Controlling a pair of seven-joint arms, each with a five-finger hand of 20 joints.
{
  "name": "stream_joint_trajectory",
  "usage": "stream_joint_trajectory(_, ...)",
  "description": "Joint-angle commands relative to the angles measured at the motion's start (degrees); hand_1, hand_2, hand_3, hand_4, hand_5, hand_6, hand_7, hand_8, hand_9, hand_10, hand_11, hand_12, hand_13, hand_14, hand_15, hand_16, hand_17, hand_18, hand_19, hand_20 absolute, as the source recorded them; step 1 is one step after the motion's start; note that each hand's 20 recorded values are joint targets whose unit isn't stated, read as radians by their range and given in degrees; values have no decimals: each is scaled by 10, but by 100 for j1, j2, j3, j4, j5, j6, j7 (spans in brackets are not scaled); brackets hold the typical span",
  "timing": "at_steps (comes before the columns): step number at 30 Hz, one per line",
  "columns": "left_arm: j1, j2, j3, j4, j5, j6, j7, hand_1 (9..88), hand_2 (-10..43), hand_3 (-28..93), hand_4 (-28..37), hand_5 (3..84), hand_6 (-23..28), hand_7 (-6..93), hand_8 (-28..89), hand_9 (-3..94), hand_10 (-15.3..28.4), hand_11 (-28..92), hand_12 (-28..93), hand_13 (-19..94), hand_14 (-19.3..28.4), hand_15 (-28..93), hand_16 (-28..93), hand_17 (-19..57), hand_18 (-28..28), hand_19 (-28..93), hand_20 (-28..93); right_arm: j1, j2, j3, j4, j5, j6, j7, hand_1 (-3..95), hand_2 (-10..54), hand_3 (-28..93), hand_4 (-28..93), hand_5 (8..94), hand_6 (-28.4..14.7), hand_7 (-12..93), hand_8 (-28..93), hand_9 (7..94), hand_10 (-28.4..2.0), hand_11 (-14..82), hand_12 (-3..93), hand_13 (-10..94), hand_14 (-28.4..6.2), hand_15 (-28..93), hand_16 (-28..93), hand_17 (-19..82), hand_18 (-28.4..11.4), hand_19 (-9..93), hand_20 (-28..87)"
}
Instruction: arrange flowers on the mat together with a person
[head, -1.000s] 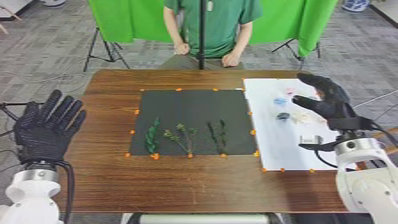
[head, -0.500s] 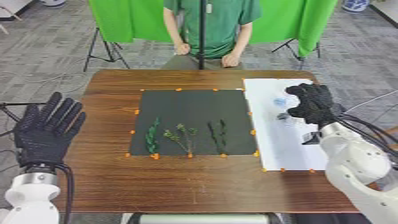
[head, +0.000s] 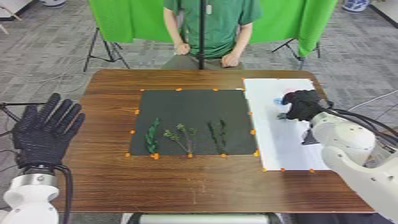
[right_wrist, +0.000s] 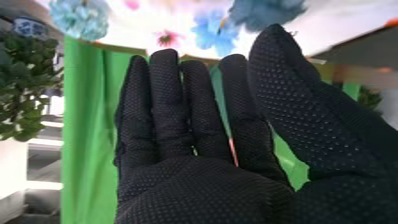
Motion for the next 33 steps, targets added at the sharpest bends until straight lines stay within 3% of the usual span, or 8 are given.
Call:
stream_joint_trajectory(1, -25, 21, 36, 61, 5, 0, -63, 261, 159, 727, -283, 446, 78, 124, -94, 386, 148, 189, 87, 290, 146, 297, -74, -55, 149, 363, 124, 250, -49, -472, 140, -108, -316, -181, 469, -95, 813, -283, 469, 6, 239, -148, 457, -106, 159, 198, 341, -106, 491, 231, 167, -143, 598, 202)
stream_joint_trajectory(3, -48, 27, 69, 45, -92, 120, -22, 261, 159, 727, -283, 446, 78, 124, -93, 387, 148, 189, 88, 290, 146, 298, -73, -55, 150, 364, 124, 308, -65, -622, 179, -128, -273, -228, 474, -95, 811, -283, 479, 10, 245, -151, 480, -102, 168, 196, 356, -101, 491, 232, 173, -146, 615, 215)
stream_joint_trajectory(10, -56, 48, 93, 73, -75, 1, -59, 261, 159, 727, -283, 448, 80, 125, -94, 390, 151, 191, 87, 293, 146, 301, -74, -54, 149, 364, 125, 325, -139, -812, 172, -97, -212, -169, 511, -95, 765, -283, 557, 32, 292, -168, 595, -92, 249, 215, 475, -77, 510, 299, 208, -160, 656, 281)
stream_joint_trajectory(14, -58, 33, 104, 72, -90, 16, -50, 261, 161, 726, -283, 448, 81, 124, -94, 390, 150, 189, 86, 293, 146, 303, -75, -54, 149, 364, 126, 347, -137, -864, 167, -107, -33, -167, 578, -95, 671, -283, 585, 33, 367, -53, 701, -62, 130, 424, 535, -50, 492, 450, 235, -169, 688, 361)
stream_joint_trajectory(21, -11, -14, 83, 67, -82, 23, -61, 259, 163, 727, -283, 448, 81, 123, -94, 389, 152, 190, 86, 293, 146, 304, -76, -55, 149, 365, 127, 264, -67, -768, -158, -239, 479, -282, 614, -95, 678, -282, 608, 36, 485, -26, 739, -58, 179, 500, 582, -35, 517, 515, 270, -174, 742, 435)
stream_joint_trajectory(28, 84, -35, 51, 78, -159, 83, -53, 259, 163, 727, -283, 447, 79, 124, -94, 390, 151, 190, 87, 292, 145, 305, -77, -55, 150, 365, 127, 521, -895, -677, -611, -121, 674, -521, 621, -95, 686, -283, 620, 39, 497, -10, 751, -55, 195, 526, 598, -35, 505, 532, 292, -166, 738, 452)
stream_joint_trajectory(30, 149, -77, 19, 118, -107, -27, -209, 259, 163, 727, -283, 447, 79, 125, -94, 389, 151, 191, 87, 292, 145, 304, -77, -55, 150, 365, 127, 997, -1253, -974, -537, 374, 562, -741, 621, -95, 687, -283, 623, 39, 496, -10, 751, -56, 195, 528, 599, -35, 503, 535, 293, -165, 736, 458)
stream_joint_trajectory(33, 105, -97, 98, 187, -179, 10, -188, 258, 163, 725, -283, 444, 78, 123, -95, 387, 150, 188, 86, 291, 145, 302, -77, -56, 149, 365, 127, 1710, -1819, -1573, -284, 647, 506, -991, 622, -95, 686, -283, 623, 39, 495, -8, 751, -57, 195, 531, 599, -36, 500, 538, 294, -163, 731, 461)
